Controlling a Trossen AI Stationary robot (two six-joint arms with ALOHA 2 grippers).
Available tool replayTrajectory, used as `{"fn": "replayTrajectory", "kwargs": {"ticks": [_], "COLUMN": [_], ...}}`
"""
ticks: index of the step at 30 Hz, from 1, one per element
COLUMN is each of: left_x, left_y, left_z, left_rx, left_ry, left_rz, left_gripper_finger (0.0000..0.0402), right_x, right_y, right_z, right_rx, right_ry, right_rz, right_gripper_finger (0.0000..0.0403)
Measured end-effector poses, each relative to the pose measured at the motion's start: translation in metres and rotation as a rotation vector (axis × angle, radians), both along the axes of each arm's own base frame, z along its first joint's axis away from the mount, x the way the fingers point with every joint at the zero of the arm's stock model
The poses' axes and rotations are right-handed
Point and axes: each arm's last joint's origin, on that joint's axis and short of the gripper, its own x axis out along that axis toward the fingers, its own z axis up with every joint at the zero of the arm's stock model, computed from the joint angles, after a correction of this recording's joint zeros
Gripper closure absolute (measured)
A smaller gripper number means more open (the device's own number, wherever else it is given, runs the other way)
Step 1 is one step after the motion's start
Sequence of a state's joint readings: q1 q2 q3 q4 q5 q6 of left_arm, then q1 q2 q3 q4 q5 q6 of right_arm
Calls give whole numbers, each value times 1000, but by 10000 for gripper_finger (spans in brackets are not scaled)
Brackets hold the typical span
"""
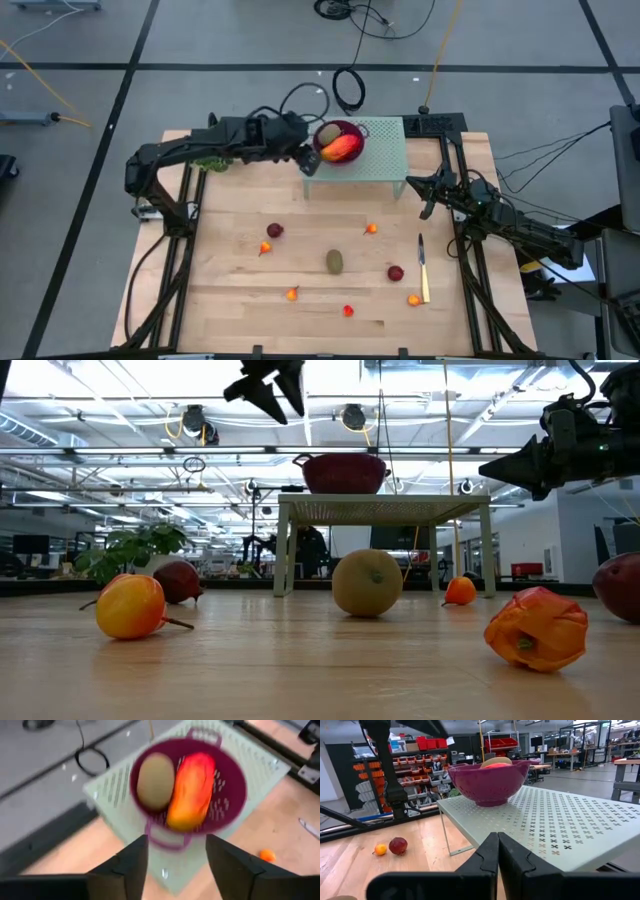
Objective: Pick & Place Fruit
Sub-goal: Put the kiwi in the violet strainer bowl on the shelf
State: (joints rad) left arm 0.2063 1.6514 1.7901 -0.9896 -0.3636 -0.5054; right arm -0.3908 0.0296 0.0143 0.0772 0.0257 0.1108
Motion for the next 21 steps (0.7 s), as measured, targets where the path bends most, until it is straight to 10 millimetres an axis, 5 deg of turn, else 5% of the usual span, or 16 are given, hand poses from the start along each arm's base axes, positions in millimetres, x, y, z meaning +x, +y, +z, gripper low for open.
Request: {"fn": "replayTrajectory", "kwargs": {"ticks": [14,21], "left_x": [7,10], "left_y": [-71,-86], "left_z": [-8,-13], "left_rx": [-126,-114], "left_ry": [13,14], "left_rz": [-87,-160], "left_gripper_finger": [336,395], "right_x": [0,0], "right_y": [0,0], "right_z": [0,0], "right_rx": [0,0], "right_ry": [-1,-1], "right_rz": [0,0], "right_gripper_finger": [403,403]}}
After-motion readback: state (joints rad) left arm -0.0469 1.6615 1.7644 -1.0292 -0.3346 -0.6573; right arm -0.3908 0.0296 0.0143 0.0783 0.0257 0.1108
